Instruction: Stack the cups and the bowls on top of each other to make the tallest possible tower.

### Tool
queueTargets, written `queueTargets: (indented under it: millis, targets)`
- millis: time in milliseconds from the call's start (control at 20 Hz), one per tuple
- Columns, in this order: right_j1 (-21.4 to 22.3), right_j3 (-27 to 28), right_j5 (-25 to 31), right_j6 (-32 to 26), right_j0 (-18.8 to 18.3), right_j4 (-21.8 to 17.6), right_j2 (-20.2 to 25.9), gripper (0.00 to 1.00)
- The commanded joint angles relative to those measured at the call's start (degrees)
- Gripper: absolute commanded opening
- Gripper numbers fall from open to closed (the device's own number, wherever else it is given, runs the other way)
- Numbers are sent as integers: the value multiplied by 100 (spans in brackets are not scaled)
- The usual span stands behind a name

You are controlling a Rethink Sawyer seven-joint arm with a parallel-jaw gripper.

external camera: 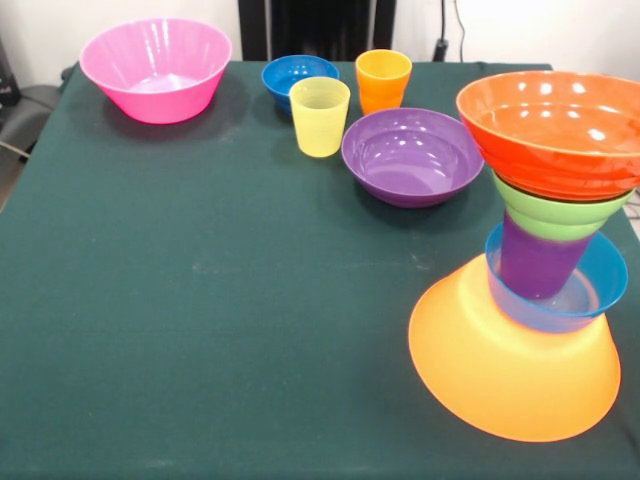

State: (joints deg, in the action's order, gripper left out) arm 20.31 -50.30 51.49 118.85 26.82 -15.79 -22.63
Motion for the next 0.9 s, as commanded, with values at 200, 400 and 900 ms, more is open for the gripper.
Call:
queueTargets:
  millis: [200,400,900]
  targets:
    - [-257,-355,301,-757,-50,-183,725,0]
    - [-285,-318,313,-760,-57,-186,731,0]
    - [-280,-271,367,-922,-84,-231,732,0]
